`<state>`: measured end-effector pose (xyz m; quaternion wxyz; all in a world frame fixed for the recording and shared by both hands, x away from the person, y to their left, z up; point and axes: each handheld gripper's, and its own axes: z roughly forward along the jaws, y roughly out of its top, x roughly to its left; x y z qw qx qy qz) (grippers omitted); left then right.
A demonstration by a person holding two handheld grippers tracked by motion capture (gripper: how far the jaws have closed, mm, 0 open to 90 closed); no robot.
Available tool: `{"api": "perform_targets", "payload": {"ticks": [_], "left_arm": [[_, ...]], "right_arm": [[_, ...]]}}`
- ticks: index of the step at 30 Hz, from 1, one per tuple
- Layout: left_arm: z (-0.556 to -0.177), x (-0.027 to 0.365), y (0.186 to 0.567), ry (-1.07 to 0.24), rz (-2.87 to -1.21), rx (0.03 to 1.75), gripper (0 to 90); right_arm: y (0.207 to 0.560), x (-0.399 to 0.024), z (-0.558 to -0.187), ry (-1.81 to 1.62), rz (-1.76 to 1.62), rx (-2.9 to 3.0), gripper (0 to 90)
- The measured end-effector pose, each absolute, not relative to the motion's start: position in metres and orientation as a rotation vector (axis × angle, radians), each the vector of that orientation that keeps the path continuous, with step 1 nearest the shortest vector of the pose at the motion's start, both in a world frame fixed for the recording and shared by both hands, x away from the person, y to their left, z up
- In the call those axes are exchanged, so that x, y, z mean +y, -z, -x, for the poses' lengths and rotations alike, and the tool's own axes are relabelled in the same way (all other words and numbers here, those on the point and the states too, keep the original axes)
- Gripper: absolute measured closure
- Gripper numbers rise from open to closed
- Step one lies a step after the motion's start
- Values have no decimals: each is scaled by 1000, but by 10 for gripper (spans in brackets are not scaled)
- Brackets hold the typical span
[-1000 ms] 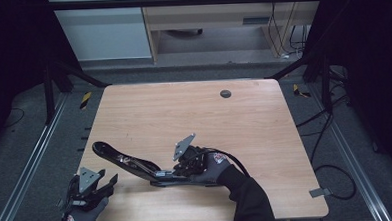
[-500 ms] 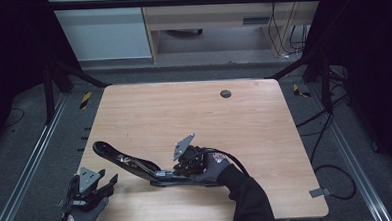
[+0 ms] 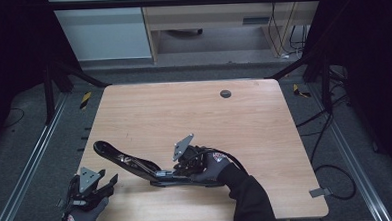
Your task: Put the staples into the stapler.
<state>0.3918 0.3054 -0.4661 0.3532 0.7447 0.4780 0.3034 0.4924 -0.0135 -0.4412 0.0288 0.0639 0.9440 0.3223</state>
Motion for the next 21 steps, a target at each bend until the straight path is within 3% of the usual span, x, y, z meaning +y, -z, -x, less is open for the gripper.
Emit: {"api": "perform_targets", "payload": {"ticks": [21], "left_arm": [[-392, 306, 466, -786, -1928, 1237, 498]], "right_arm": [[440, -15, -492, -1032, -175, 2923, 786]]}}
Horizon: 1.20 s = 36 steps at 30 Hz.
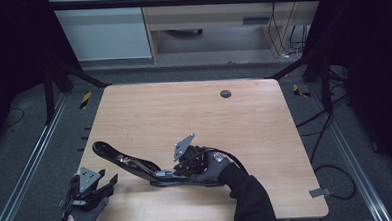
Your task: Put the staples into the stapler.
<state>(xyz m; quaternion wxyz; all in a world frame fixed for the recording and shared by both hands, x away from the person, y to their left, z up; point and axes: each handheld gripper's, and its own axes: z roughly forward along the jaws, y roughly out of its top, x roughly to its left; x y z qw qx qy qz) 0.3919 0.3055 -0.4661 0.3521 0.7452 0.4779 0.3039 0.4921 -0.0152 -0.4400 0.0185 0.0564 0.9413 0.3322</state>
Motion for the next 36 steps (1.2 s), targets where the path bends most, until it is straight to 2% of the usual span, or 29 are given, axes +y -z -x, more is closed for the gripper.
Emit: {"api": "perform_targets", "payload": {"ticks": [36], "left_arm": [[-392, 305, 466, -787, -1929, 1236, 498]], "right_arm": [[441, -16, -491, -988, -142, 2927, 784]]}}
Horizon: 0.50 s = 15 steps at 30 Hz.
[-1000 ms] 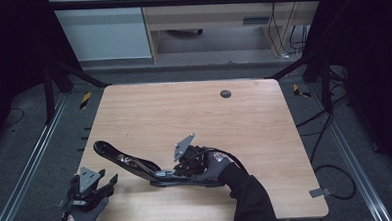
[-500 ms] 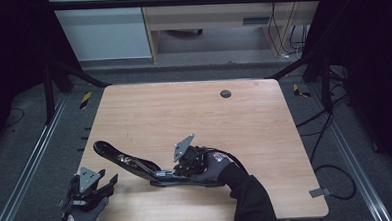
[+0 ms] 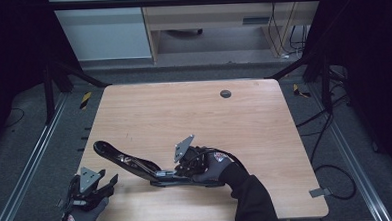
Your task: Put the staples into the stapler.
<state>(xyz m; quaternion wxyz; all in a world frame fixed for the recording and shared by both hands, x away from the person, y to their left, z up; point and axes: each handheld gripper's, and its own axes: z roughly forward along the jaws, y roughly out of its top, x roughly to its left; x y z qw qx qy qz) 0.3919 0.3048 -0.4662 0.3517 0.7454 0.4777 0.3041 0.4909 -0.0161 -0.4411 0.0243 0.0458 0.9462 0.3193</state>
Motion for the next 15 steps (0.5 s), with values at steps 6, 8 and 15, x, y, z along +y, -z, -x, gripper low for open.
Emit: {"api": "perform_targets", "payload": {"ticks": [6, 8, 15], "left_arm": [[-392, 305, 466, -788, -1929, 1236, 498], [-392, 305, 466, -788, -1929, 1236, 498], [-392, 305, 466, -790, -1928, 1235, 498]], "right_arm": [[441, -16, -491, -979, -148, 2929, 783], [441, -16, -491, -978, -157, 2929, 777], [441, -16, -490, -987, -175, 2926, 744]]}}
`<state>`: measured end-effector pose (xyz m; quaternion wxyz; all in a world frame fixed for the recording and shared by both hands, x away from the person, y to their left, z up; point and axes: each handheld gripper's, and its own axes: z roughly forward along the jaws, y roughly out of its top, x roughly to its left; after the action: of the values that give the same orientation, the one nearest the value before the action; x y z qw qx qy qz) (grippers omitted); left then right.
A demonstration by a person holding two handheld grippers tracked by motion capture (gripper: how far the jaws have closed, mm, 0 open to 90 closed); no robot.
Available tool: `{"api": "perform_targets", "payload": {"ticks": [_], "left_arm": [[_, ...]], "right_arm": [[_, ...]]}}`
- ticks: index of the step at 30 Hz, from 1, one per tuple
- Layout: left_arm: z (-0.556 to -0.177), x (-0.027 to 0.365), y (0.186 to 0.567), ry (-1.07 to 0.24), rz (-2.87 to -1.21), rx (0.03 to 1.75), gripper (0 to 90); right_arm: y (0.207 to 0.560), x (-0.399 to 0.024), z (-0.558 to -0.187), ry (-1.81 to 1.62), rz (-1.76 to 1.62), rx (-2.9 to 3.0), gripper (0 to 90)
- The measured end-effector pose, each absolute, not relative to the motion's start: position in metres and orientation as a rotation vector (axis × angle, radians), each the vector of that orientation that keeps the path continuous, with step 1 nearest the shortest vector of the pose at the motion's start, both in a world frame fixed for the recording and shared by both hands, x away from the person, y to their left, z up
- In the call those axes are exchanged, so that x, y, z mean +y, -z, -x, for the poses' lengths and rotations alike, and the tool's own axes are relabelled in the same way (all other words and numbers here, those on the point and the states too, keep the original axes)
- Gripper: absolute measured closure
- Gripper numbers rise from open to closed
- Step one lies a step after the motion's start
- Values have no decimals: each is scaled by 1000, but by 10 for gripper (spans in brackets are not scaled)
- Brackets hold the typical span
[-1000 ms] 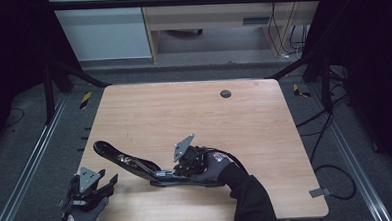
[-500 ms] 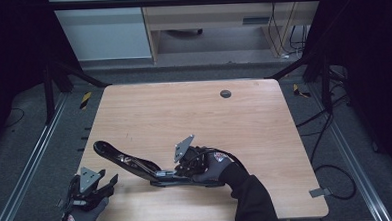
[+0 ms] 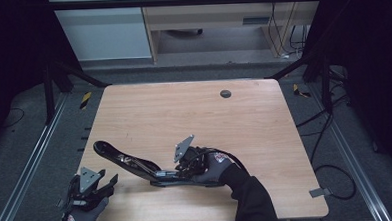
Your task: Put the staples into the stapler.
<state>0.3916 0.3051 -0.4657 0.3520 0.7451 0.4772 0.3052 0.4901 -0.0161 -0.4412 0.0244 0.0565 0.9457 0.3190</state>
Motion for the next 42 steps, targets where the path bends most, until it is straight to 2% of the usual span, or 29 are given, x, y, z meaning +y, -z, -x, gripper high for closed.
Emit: {"api": "perform_targets", "payload": {"ticks": [11, 17, 26, 33, 42], "left_arm": [[-391, 305, 465, -789, -1915, 1233, 498], [-390, 305, 464, -784, -1903, 1225, 494], [-389, 303, 463, -765, -1899, 1198, 466], [-388, 302, 461, -765, -1888, 1181, 454], [-385, 301, 457, -758, -1869, 1159, 445]], "right_arm": [[430, -23, -487, -1094, -316, 2813, 744], [430, -34, -485, -1128, -427, 2741, 677], [428, -55, -481, -1162, -578, 2645, 504], [425, -75, -478, -1186, -721, 2526, 428], [432, -105, -471, -1163, -892, 2392, 440]]}}
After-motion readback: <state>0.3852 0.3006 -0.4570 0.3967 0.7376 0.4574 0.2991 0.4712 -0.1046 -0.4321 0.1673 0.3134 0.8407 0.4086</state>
